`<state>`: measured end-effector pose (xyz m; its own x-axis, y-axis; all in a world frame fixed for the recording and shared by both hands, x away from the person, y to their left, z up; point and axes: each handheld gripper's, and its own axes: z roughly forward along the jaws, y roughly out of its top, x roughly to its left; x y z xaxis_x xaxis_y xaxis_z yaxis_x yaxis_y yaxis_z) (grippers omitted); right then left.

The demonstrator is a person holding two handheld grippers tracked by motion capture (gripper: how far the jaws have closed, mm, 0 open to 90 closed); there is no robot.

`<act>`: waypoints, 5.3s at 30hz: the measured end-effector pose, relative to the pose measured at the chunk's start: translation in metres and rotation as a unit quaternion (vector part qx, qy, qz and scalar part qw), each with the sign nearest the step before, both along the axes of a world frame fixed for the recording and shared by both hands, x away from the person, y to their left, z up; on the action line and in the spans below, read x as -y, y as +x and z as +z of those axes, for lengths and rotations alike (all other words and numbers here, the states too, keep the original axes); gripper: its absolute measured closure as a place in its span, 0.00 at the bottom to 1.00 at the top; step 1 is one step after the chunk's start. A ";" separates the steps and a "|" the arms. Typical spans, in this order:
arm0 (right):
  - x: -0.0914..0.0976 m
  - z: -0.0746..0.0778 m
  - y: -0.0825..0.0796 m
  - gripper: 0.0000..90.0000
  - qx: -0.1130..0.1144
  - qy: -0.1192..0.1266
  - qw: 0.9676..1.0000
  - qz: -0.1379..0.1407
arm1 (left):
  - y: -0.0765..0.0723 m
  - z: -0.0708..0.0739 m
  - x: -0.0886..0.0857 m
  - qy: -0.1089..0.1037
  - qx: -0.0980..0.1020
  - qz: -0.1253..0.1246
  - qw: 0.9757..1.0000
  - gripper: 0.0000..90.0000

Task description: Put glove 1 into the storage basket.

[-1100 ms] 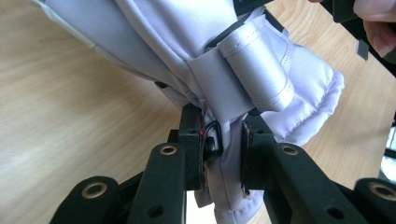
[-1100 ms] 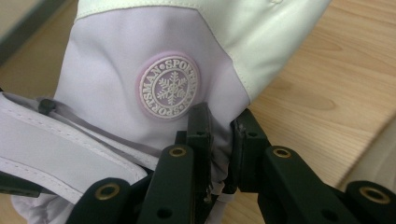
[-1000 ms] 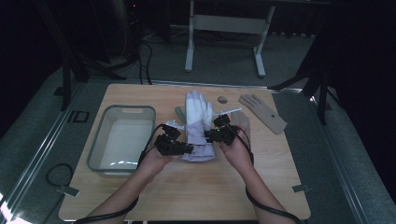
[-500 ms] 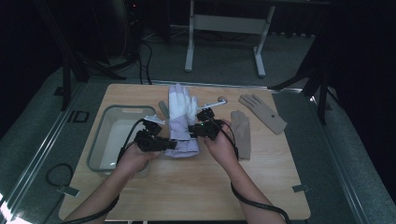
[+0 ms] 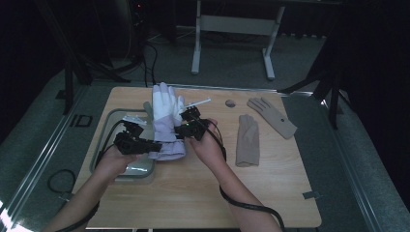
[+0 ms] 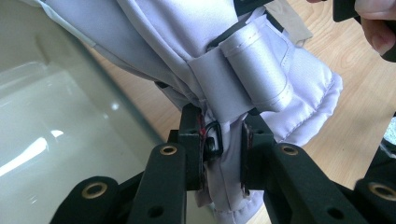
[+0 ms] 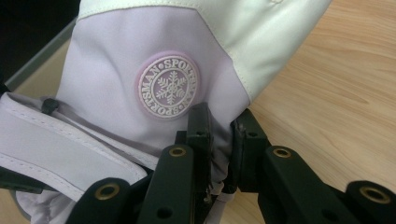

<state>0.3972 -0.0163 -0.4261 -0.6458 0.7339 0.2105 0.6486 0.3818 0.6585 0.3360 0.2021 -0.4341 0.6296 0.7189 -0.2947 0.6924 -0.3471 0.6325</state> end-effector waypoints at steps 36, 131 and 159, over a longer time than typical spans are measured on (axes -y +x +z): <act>-0.120 -0.021 -0.003 0.88 -0.035 -0.006 0.998 0.044 | -0.019 -0.018 -0.107 0.022 -0.031 0.034 0.999 0.83; 0.070 -0.024 0.000 0.15 0.043 -0.043 0.998 0.031 | -0.040 -0.026 0.072 0.001 0.092 -0.003 0.996 0.21; 0.175 -0.061 -0.010 0.16 0.049 -0.029 0.998 -0.023 | -0.054 -0.093 0.118 -0.027 0.166 -0.041 0.985 0.17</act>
<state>0.3869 -0.1910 -0.4873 -0.6266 0.7722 0.1050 0.6001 0.3922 0.6972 0.2824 0.0845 -0.5268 0.7528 0.6509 -0.0987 0.4150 -0.3528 0.8386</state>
